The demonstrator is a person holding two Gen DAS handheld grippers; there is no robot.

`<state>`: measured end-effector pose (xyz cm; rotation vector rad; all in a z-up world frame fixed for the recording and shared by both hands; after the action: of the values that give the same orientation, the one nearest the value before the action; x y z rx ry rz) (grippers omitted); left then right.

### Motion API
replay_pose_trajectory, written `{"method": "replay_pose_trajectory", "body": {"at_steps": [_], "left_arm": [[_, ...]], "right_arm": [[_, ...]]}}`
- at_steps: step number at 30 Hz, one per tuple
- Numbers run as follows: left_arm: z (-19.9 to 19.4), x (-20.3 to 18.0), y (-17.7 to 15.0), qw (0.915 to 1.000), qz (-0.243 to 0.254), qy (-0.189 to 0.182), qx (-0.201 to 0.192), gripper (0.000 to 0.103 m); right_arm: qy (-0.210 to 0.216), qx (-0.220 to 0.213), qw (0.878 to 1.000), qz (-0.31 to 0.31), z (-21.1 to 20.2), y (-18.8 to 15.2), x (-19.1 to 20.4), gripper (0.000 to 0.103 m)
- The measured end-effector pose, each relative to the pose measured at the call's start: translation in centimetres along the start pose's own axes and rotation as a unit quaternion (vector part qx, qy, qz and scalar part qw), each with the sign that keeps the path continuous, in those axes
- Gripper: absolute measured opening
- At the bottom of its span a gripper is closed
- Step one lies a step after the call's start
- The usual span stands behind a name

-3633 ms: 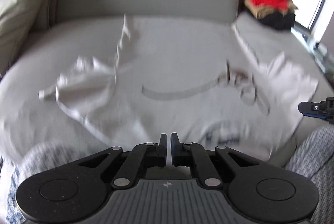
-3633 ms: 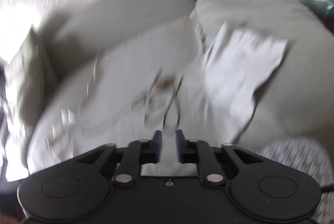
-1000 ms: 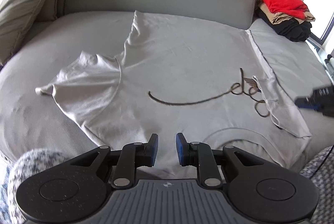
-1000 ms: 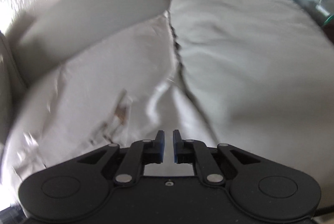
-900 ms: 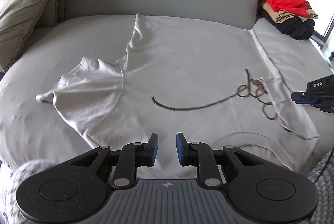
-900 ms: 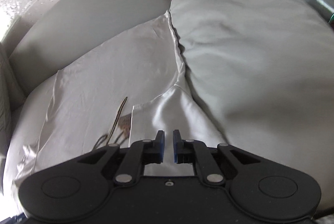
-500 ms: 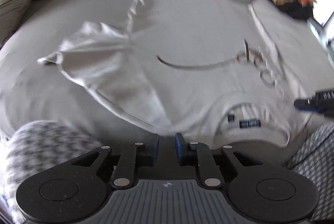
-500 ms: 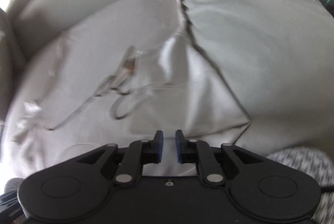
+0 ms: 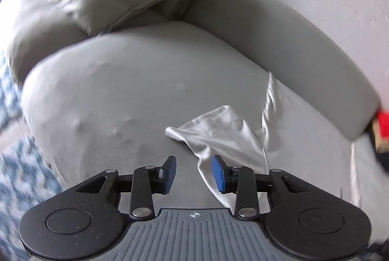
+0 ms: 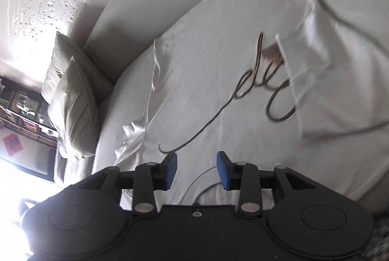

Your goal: Fold clothes

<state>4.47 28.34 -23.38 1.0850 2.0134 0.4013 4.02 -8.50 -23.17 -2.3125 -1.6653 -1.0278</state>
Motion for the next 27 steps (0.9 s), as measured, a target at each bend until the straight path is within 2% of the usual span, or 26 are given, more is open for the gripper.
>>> {"method": "replay_pose_trajectory", "body": {"at_steps": [3,5,8,12,18,20,23,27], "left_arm": [[1.4,1.5,0.7,0.9976,-0.062,-0.031,0.009,0.033],[2.4,2.2,1.1,0.9917,-0.111,-0.063,0.017,0.033],[3.8,3.5,1.6,0.9832,-0.163,-0.079,0.023,0.032],[5.2,4.7,1.8,0.9774,-0.192,-0.081,0.034,0.032],[7.1,5.1,2.3,0.9698,-0.222,-0.093,0.042,0.024],[7.6,5.0,2.7,0.9702,-0.220,-0.089,0.047,0.004],[7.6,4.2,3.7,0.9799,-0.181,-0.072,0.043,0.000],[5.8,0.4,5.6,0.9963,-0.067,-0.053,0.010,0.000]], "right_arm": [[-0.004,0.012,1.000,0.018,0.7,-0.2,-0.3,0.037],[-0.014,0.017,0.999,0.025,1.4,-0.4,-0.6,0.038],[-0.021,0.024,0.999,0.036,1.9,-0.7,-1.2,0.038],[-0.017,0.024,0.999,0.045,2.2,-0.9,-1.5,0.038],[-0.016,0.023,0.999,0.046,2.3,-0.8,-1.3,0.038],[-0.015,0.022,0.999,0.046,2.3,-0.7,-1.3,0.038],[-0.015,0.017,0.999,0.045,1.9,-0.5,-1.3,0.038],[-0.019,-0.001,0.999,0.041,0.9,-0.1,-1.9,0.039]]}}
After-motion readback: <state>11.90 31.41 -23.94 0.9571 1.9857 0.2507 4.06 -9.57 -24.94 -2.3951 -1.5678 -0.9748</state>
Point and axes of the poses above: each gripper's, at about its wrist camera, not at the fingertips, and z roughly the way its jaws point, x to its left, y to its top, the point moved 10 cm from there along z, roughly the way its jaws point, and after that the axes turned 10 degrees about -y, right-handed, at the moved point
